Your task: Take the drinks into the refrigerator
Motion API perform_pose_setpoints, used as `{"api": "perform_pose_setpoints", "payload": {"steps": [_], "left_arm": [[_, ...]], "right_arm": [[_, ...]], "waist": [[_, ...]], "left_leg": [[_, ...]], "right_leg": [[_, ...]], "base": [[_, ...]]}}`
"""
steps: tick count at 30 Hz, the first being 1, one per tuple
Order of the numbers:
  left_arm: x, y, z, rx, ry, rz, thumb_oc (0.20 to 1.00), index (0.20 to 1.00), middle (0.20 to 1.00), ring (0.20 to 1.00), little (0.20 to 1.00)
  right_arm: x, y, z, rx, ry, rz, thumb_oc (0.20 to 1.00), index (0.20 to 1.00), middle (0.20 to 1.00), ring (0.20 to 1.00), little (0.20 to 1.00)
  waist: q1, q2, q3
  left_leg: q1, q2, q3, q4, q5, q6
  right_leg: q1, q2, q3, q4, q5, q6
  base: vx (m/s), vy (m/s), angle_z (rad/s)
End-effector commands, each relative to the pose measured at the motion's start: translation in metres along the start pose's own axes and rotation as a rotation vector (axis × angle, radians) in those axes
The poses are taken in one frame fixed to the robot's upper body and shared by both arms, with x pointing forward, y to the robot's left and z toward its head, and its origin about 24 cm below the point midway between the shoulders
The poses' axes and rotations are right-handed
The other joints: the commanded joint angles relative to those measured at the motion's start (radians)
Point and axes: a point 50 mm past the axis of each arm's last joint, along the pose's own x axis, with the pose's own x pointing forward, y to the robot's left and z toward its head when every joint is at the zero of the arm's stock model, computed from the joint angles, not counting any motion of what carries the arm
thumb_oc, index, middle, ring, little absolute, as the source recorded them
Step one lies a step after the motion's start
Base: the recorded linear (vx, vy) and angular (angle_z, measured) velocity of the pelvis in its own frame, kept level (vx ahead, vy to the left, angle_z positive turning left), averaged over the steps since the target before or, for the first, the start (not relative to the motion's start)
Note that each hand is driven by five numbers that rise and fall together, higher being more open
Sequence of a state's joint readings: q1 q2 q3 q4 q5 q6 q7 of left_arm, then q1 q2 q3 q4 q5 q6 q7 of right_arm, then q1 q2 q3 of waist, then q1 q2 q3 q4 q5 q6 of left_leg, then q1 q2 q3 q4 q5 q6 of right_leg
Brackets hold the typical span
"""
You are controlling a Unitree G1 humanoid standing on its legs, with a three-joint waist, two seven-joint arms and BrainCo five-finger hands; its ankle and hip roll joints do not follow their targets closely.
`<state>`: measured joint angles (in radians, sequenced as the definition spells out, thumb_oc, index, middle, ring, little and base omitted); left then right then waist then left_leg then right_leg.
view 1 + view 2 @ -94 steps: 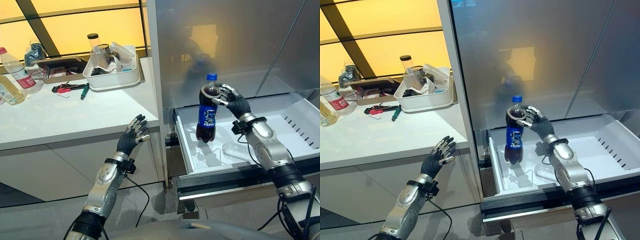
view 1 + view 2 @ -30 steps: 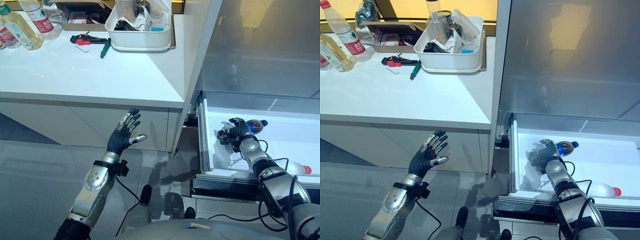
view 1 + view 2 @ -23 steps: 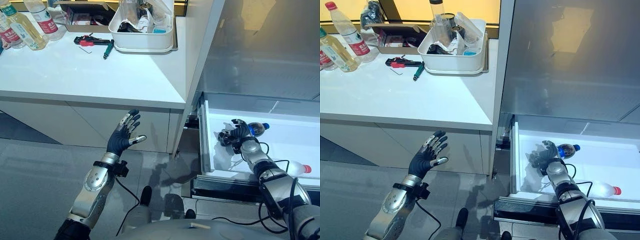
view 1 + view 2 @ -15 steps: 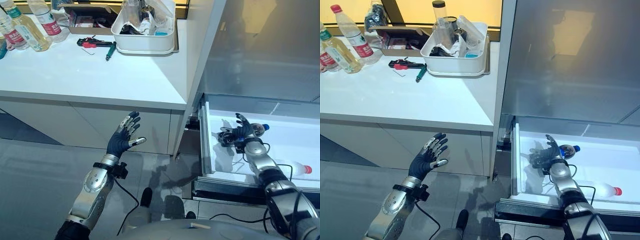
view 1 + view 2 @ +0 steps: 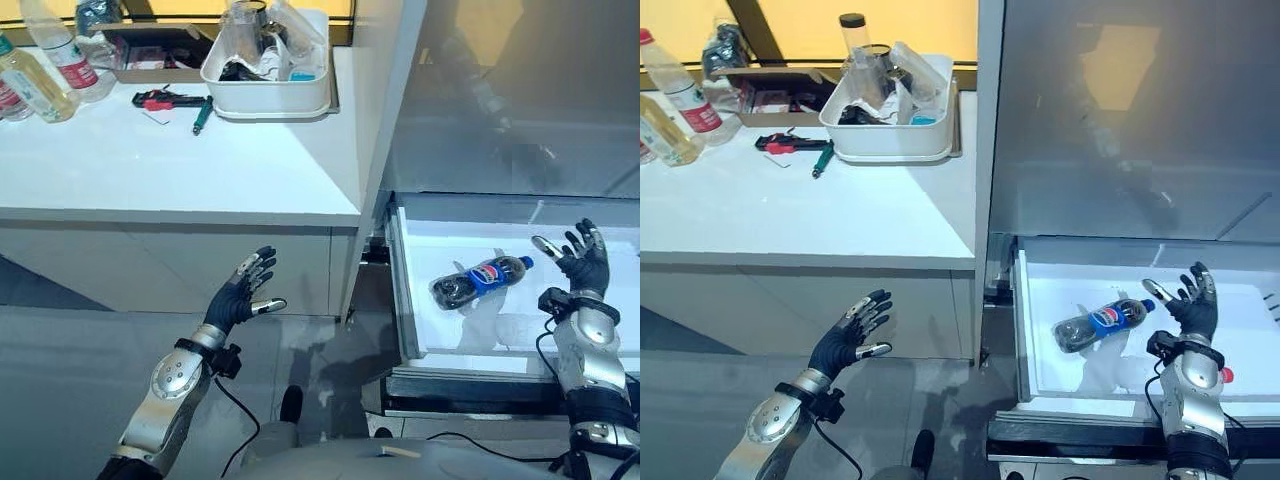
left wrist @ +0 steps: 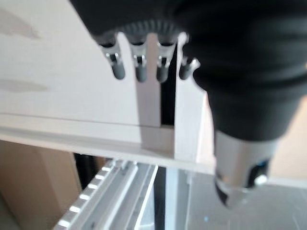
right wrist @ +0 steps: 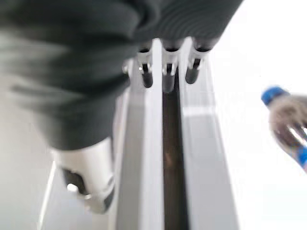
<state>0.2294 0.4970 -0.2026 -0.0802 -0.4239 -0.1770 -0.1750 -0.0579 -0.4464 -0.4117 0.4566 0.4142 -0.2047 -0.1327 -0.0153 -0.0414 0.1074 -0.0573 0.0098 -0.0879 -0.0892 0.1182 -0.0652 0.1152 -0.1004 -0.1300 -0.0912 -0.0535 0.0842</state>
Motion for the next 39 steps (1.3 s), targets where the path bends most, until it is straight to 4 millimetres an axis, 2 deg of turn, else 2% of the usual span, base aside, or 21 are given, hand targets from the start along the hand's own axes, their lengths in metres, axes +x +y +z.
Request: {"api": "perform_pose_setpoints", "payload": {"steps": [1, 3, 5, 7, 9, 13, 16, 22, 24, 25, 26, 28, 29, 30, 31, 33, 35, 37, 38, 39], "left_arm": [[0.004, 0.007, 0.004, -0.012, -0.048, 0.043, 1.000, 1.000, 1.000, 1.000, 1.000], [0.007, 0.007, 0.009, 0.011, -0.059, 0.017, 1.000, 1.000, 1.000, 1.000, 1.000], [0.009, 0.006, 0.015, 0.013, -0.084, -0.003, 1.000, 1.000, 1.000, 1.000, 1.000], [0.011, 0.004, 0.016, 0.005, -0.092, -0.015, 1.000, 1.000, 1.000, 1.000, 1.000], [0.015, 0.000, 0.023, -0.030, -0.134, -0.034, 1.000, 1.000, 1.000, 1.000, 1.000], [0.020, -0.006, 0.028, -0.063, -0.168, -0.041, 1.000, 1.000, 1.000, 1.000, 1.000], [0.022, -0.008, 0.030, -0.072, -0.187, -0.038, 1.000, 1.000, 1.000, 1.000, 1.000], [0.024, -0.010, 0.032, -0.072, -0.199, -0.044, 1.000, 1.000, 1.000, 1.000, 1.000], [0.025, -0.011, 0.033, -0.063, -0.198, -0.053, 1.000, 1.000, 1.000, 1.000, 1.000], [0.025, -0.011, 0.032, -0.063, -0.198, -0.053, 1.000, 1.000, 1.000, 1.000, 1.000], [0.026, -0.011, 0.034, -0.061, -0.203, -0.065, 1.000, 1.000, 1.000, 1.000, 1.000], [0.026, -0.011, 0.036, -0.056, -0.209, -0.074, 1.000, 1.000, 1.000, 1.000, 1.000], [0.026, -0.012, 0.038, -0.052, -0.215, -0.078, 1.000, 1.000, 1.000, 1.000, 1.000], [0.026, -0.011, 0.038, -0.051, -0.214, -0.077, 1.000, 1.000, 1.000, 1.000, 1.000], [0.025, -0.011, 0.039, -0.056, -0.215, -0.077, 1.000, 1.000, 1.000, 1.000, 1.000], [0.024, -0.010, 0.038, -0.063, -0.215, -0.072, 1.000, 1.000, 1.000, 1.000, 1.000], [0.021, -0.008, 0.037, -0.064, -0.207, -0.061, 1.000, 1.000, 1.000, 1.000, 1.000], [0.019, -0.007, 0.034, -0.074, -0.194, -0.057, 1.000, 1.000, 1.000, 1.000, 1.000], [0.018, -0.006, 0.034, -0.072, -0.194, -0.053, 1.000, 1.000, 1.000, 1.000, 1.000], [0.016, -0.004, 0.032, -0.074, -0.182, -0.043, 1.000, 1.000, 1.000, 1.000, 1.000]], "right_arm": [[-0.006, -0.058, 0.020, -0.008, -0.104, -0.173, 1.000, 1.000, 1.000, 1.000, 1.000], [-0.002, -0.069, 0.036, 0.007, -0.162, -0.210, 1.000, 1.000, 1.000, 1.000, 1.000], [-0.001, -0.082, 0.047, 0.029, -0.200, -0.254, 1.000, 1.000, 1.000, 1.000, 1.000], [0.000, -0.086, 0.052, 0.036, -0.217, -0.268, 1.000, 1.000, 1.000, 1.000, 1.000], [-0.001, -0.102, 0.066, 0.087, -0.280, -0.333, 1.000, 1.000, 1.000, 1.000, 1.000], [-0.008, -0.129, 0.069, 0.121, -0.302, -0.442, 1.000, 1.000, 1.000, 1.000, 1.000], [-0.017, -0.158, 0.070, 0.108, -0.288, -0.567, 1.000, 1.000, 1.000, 1.000, 1.000], [-0.037, -0.202, 0.053, 0.115, -0.190, -0.747, 1.000, 1.000, 1.000, 1.000, 1.000], [-0.047, -0.218, 0.045, 0.046, -0.100, -0.807, 1.000, 1.000, 1.000, 1.000, 1.000], [-0.047, -0.218, 0.045, 0.046, -0.101, -0.807, 1.000, 1.000, 1.000, 1.000, 1.000], [-0.061, -0.229, 0.023, -0.005, 0.045, -0.849, 1.000, 1.000, 1.000, 1.000, 1.000], [-0.072, -0.237, 0.010, -0.099, 0.167, -0.864, 1.000, 1.000, 1.000, 1.000, 1.000], [-0.077, -0.235, -0.003, -0.105, 0.236, -0.858, 0.485, 0.485, 0.485, 0.485, 0.485], [-0.077, -0.235, -0.003, -0.104, 0.237, -0.855, 0.360, 0.360, 0.360, 0.360, 0.360], [-0.088, -0.232, -0.024, -0.192, 0.377, -0.825, 0.200, 0.200, 0.200, 0.200, 0.200], [-0.087, -0.212, -0.048, -0.260, 0.475, -0.728, 0.200, 0.200, 0.200, 0.200, 0.200], [-0.085, -0.182, -0.071, -0.310, 0.545, -0.601, 0.200, 0.200, 0.200, 0.200, 0.200], [-0.074, -0.149, -0.084, -0.360, 0.557, -0.448, 0.200, 0.200, 0.200, 0.200, 0.200], [-0.074, -0.147, -0.085, -0.361, 0.558, -0.444, 0.200, 0.200, 0.200, 0.200, 0.200], [-0.064, -0.120, -0.089, -0.416, 0.541, -0.315, 0.200, 0.200, 0.200, 0.200, 0.200]], "waist": [[-0.059, 0.026, -0.049], [-0.074, 0.031, -0.058], [-0.087, 0.034, -0.069], [-0.089, 0.037, -0.072], [-0.111, 0.042, -0.082], [-0.131, 0.048, -0.090], [-0.150, 0.052, -0.094], [-0.175, 0.063, -0.097], [-0.177, 0.067, -0.095], [-0.176, 0.068, -0.095], [-0.180, 0.069, -0.092], [-0.179, 0.072, -0.087], [-0.180, 0.075, -0.083], [-0.181, 0.074, -0.083], [-0.177, 0.078, -0.078], [-0.169, 0.084, -0.071], [-0.166, 0.082, -0.066], [-0.150, 0.085, -0.058], [-0.154, 0.082, -0.058], [-0.138, 0.082, -0.053]], "left_leg": [[0.092, -0.025, 0.044, 0.002, -0.176, 0.067], [0.099, -0.025, 0.062, 0.002, -0.173, 0.066], [0.102, -0.025, 0.075, 0.002, -0.177, 0.065], [0.106, -0.024, 0.082, 0.002, -0.179, 0.065], [0.112, -0.022, 0.099, 0.002, -0.185, 0.065], [0.119, -0.021, 0.119, 0.002, -0.191, 0.067], [0.120, -0.020, 0.132, 0.002, -0.195, 0.068], [0.131, -0.020, 0.153, 0.002, -0.205, 0.073], [0.135, -0.021, 0.163, 0.002, -0.208, 0.073], [0.135, -0.020, 0.164, 0.002, -0.208, 0.073], [0.135, -0.021, 0.171, 0.002, -0.208, 0.073], [0.135, -0.021, 0.172, 0.002, -0.206, 0.072], [0.136, -0.021, 0.172, 0.002, -0.207, 0.073], [0.137, -0.021, 0.172, 0.002, -0.207, 0.073], [0.141, -0.021, 0.170, 0.002, -0.217, 0.075], [0.141, -0.022, 0.169, 0.002, -0.215, 0.075], [0.142, -0.022, 0.170, 0.002, -0.212, 0.075], [0.140, -0.023, 0.168, 0.002, -0.206, 0.075], [0.140, -0.023, 0.168, 0.002, -0.206, 0.075], [0.138, -0.025, 0.163, 0.002, -0.201, 0.074]], "right_leg": [[-0.088, 0.024, 0.071, 0.004, 0.053, 0.018], [-0.091, 0.024, 0.086, 0.004, 0.063, 0.020], [-0.094, 0.026, 0.099, 0.004, 0.063, 0.022], [-0.095, 0.027, 0.106, 0.004, 0.064, 0.023], [-0.097, 0.029, 0.127, 0.004, 0.066, 0.024], [-0.102, 0.034, 0.148, 0.004, 0.069, 0.025], [-0.105, 0.037, 0.162, 0.004, 0.072, 0.026], [-0.109, 0.038, 0.183, 0.005, 0.076, 0.029], [-0.111, 0.038, 0.191, 0.004, 0.080, 0.031], [-0.111, 0.039, 0.192, 0.004, 0.080, 0.031], [-0.113, 0.039, 0.195, 0.004, 0.082, 0.032], [-0.114, 0.039, 0.196, 0.005, 0.084, 0.032], [-0.114, 0.039, 0.195, 0.005, 0.083, 0.032], [-0.113, 0.039, 0.195, 0.005, 0.083, 0.032], [-0.108, 0.040, 0.194, 0.005, 0.074, 0.033], [-0.107, 0.038, 0.193, 0.005, 0.075, 0.032], [-0.105, 0.036, 0.194, 0.004, 0.076, 0.031], [-0.106, 0.034, 0.192, 0.004, 0.076, 0.030], [-0.106, 0.034, 0.191, 0.004, 0.076, 0.030], [-0.104, 0.032, 0.186, 0.004, 0.077, 0.029]], "base": [[0.02, 0.009, -0.35], [-0.02, 0.014, -0.28], [0.00, 0.013, -0.23], [0.02, 0.015, -0.29], [0.01, 0.016, -0.29], [0.01, 0.011, -0.25], [0.01, 0.010, -0.19], [0.01, 0.007, -0.14], [0.01, 0.010, -0.15], [0.01, 0.010, -0.13], [0.00, 0.007, -0.08], [0.00, 0.007, -0.06], [0.00, 0.007, -0.03], [0.03, 0.013, -0.01], [0.00, 0.000, 0.00], [0.00, 0.000, 0.00], [0.00, 0.000, 0.00], [0.00, 0.000, 0.00], [0.00, 0.000, 0.00], [0.00, 0.000, 0.00]]}}
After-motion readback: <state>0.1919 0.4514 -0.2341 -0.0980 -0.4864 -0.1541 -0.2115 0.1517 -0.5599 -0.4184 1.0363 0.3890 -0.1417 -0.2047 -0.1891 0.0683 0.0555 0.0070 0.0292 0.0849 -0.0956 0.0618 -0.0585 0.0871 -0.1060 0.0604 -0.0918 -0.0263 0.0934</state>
